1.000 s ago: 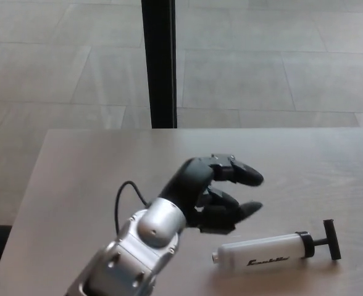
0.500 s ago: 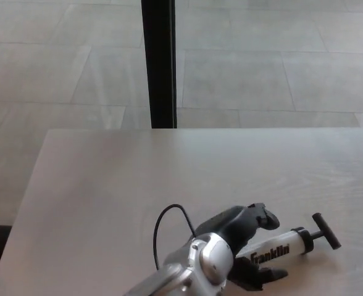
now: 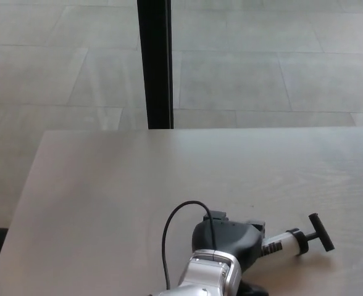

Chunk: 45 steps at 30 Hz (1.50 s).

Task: The robot uses its left hand to lift the air pump kept on the middle of the desk and use the right hand to pull out the handle

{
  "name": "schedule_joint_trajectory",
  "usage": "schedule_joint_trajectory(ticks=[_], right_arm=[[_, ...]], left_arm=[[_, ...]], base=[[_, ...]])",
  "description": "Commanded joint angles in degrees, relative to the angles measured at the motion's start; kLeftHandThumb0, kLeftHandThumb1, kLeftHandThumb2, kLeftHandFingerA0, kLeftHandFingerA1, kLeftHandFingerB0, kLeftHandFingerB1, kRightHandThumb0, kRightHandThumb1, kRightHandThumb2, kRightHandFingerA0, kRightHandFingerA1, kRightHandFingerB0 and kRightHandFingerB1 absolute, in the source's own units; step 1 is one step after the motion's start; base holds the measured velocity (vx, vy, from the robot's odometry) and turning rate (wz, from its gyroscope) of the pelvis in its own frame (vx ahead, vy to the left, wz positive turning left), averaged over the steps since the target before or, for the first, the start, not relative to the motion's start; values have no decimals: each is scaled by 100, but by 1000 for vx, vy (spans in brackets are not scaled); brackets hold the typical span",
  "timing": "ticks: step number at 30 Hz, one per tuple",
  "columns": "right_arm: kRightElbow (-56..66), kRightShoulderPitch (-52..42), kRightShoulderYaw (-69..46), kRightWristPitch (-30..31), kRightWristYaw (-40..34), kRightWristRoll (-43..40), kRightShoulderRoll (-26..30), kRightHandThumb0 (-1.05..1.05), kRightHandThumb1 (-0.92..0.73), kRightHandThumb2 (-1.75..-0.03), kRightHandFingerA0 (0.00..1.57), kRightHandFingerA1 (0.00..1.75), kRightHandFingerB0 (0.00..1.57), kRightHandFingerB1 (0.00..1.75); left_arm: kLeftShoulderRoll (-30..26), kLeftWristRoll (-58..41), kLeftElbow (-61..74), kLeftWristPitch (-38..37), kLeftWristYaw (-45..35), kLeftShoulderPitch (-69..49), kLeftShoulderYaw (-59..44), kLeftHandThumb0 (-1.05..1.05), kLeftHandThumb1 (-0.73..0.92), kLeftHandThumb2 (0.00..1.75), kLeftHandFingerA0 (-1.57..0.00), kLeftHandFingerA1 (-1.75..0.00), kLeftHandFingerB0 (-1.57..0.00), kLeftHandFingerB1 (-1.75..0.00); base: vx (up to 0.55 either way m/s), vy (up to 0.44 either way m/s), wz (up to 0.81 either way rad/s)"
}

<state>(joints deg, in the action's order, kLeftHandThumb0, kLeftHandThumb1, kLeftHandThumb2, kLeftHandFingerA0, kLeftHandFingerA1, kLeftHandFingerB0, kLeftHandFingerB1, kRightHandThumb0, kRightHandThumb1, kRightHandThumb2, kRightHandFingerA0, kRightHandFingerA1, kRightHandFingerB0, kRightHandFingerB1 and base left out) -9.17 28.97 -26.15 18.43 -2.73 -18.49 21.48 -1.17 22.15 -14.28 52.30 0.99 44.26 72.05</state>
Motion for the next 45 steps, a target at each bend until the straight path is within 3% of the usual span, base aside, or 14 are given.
schedule_joint_trajectory(ticks=[1, 3, 6, 8, 9, 15, 16, 17, 19, 29, 31, 41, 43, 45], right_arm=[[-41, 116, -34, 43, -94, -65, -98, -51, -67, -60, 75, 63, 63, 50], [-83, 113, 6, 40, -125, -8, -121, -50, -67, -60, 75, 62, 65, 50], [-13, 69, 14, 74, -140, 16, -109, -51, -68, -60, 74, 63, 65, 50], [23, 61, 29, 88, -146, 26, -101, -51, -68, -60, 74, 64, 65, 50], [49, 52, 32, 113, -161, 27, -102, -51, -68, -60, 75, 65, 65, 50], [51, 79, -61, 196, -253, -52, -125, -50, -65, -59, 78, 68, 67, 51], [55, 72, -78, 215, -244, -70, -114, -49, -65, -60, 78, 66, 66, 51], [45, 70, -75, 206, -212, -69, -94, -49, -66, -60, 76, 66, 65, 51], [35, 89, -62, 211, -162, -56, -55, -50, -66, -60, 75, 64, 64, 51], [8, 30, 25, 211, -54, 72, 73, -48, -69, -61, 74, 63, 61, 51], [-43, 61, 51, 203, -67, 108, 87, -49, -68, -61, 73, 63, 60, 50], [-99, 56, 94, 205, -2, 155, 159, -47, -69, -61, 74, 65, 60, 50], [-103, 66, 78, 244, -26, 160, 173, -47, -68, -60, 76, 66, 61, 50], [-104, 79, 95, 260, -23, 177, 173, -47, -68, -60, 76, 67, 62, 50]], left_arm=[[14, 1012, -602, 296, 331, -178, 252, -85, 54, 94, -2, -47, -15, -53], [191, 1152, -839, 272, 511, -256, 269, -41, 35, 98, -4, -56, 0, -50], [322, 1344, -1069, 137, 794, -416, 162, -75, 68, 60, -19, -59, -20, -45], [412, 1450, -1218, 135, 830, -460, 116, -75, 53, 87, -22, -63, -19, -53], [462, 1477, -1288, 102, 894, -510, 53, -70, 69, 60, -29, -70, -22, -47], [870, 1536, -1637, -571, 1496, -932, -688, -66, 67, 60, -71, -82, -26, -46], [990, 1519, -1723, -717, 1566, -984, -796, -67, 55, 90, -75, -83, -24, -55], [1063, 1508, -1763, -789, 1571, -1008, -859, -65, 73, 61, -77, -85, -25, -47], [1210, 1560, -1857, -877, 1521, -1045, -985, -69, 57, 93, -72, -82, -19, -54], [1546, 1734, -2114, -1262, 1301, -1238, -1253, -67, 53, 89, -72, -85, -14, -53], [1571, 1762, -2159, -1390, 1340, -1254, -1313, -62, 69, 60, -75, -94, -18, -45], [1689, 2305, -2402, -1620, 1173, -1199, -858, -66, 52, 88, -82, -101, -13, -52], [1714, 2429, -2520, -1630, 1031, -1158, -675, -61, 69, 61, -75, -98, -18, -45], [1715, 2467, -2561, -1680, 1044, -1165, -633, -64, 52, 87, -80, -97, -13, -51]], base=[[0, 0, 0], [0, 0, 0], [0, 0, 0], [0, 0, 0], [0, 0, 0], [0, 0, 0], [0, 0, 0], [0, 0, 0], [0, 0, 0], [0, 0, 0], [0, 0, 0], [0, 0, 0], [0, 0, 0], [0, 0, 0]])
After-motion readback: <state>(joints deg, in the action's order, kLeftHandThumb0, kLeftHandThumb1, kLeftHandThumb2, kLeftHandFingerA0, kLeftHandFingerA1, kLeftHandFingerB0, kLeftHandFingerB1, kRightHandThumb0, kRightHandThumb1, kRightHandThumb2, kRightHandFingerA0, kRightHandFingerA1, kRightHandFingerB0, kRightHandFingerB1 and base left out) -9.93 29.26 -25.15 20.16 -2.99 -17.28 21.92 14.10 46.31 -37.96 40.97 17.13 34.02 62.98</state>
